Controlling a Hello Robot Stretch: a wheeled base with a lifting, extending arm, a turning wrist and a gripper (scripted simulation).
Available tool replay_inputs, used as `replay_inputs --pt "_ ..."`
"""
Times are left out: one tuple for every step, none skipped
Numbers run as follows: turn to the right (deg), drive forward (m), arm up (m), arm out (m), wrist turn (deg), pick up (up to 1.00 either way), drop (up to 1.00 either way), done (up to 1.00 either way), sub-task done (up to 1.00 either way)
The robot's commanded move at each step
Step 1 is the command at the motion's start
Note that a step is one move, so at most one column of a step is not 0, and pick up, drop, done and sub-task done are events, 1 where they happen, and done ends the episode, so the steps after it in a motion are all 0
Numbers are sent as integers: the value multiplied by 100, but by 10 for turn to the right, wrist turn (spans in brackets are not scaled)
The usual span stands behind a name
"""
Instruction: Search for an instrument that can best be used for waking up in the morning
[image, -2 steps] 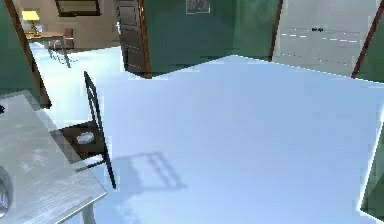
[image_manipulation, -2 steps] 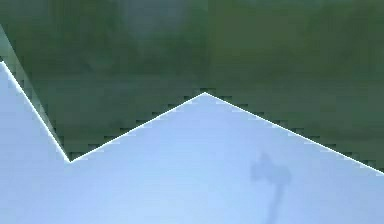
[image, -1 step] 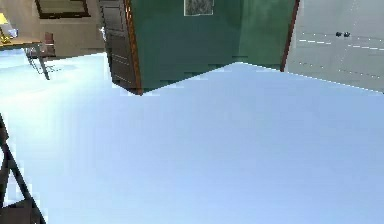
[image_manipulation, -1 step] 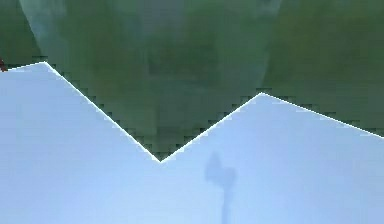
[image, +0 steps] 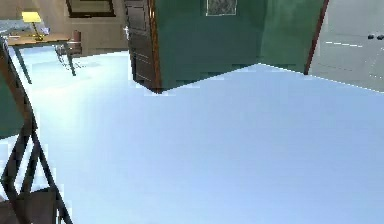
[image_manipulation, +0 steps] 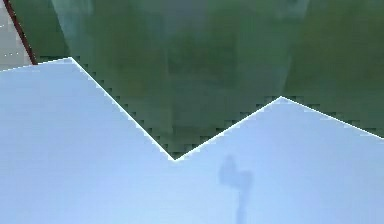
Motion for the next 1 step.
replay_inputs --pt "-30 0 0 0 0 0 0 0 0"
